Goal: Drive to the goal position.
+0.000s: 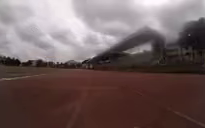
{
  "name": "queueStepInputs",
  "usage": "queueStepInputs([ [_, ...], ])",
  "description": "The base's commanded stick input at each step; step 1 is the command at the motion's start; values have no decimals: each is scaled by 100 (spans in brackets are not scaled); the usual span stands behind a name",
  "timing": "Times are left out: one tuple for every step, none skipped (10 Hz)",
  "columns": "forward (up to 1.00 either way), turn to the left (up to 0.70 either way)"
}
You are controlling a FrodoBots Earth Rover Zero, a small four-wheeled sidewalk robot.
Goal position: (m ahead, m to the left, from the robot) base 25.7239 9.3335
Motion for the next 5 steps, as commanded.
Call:
queueStepInputs([
  [70,0],
  [70,0],
  [70,0],
  [70,0],
  [70,0],
])
